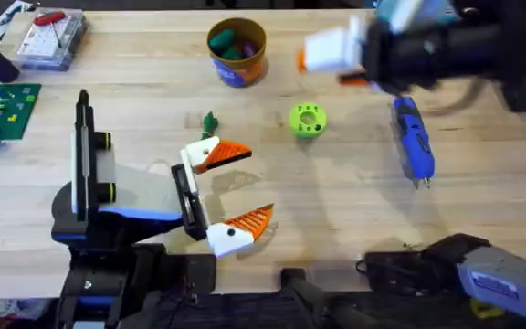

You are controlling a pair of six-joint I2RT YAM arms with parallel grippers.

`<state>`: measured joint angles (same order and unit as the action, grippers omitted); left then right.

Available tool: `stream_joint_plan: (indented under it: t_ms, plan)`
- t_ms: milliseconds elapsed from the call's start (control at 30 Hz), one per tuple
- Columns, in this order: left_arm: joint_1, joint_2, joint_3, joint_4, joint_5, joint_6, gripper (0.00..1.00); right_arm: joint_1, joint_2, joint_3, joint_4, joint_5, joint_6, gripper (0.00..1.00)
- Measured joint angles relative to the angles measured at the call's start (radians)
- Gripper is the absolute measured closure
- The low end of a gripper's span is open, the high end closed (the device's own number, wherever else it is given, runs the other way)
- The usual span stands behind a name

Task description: Pick up the gripper from the table and insert it into the empty holder that is missing its gripper. Then pick up a screw, insert it into the mounting hole, and use the screwdriver to tighten it. Finally, clean up the table by picking up the vegetable and placing it into the bucket.

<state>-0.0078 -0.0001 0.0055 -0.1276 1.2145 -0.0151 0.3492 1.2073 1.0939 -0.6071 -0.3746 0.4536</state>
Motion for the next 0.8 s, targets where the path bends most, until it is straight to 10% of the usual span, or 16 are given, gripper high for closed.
stream_joint_plan:
  t_ms: [333,800]
  plan:
    - [0.0,0.0,0.0,0.0,0.001,0.0,0.014,0.0,-0.188,0.003,-0.455,0.261,-0.191,0.006]
    - [0.0,0.0,0.0,0.0,0.0,0.0,0.013,0.04,-0.056,-0.035,-0.424,0.345,-0.301,0.006]
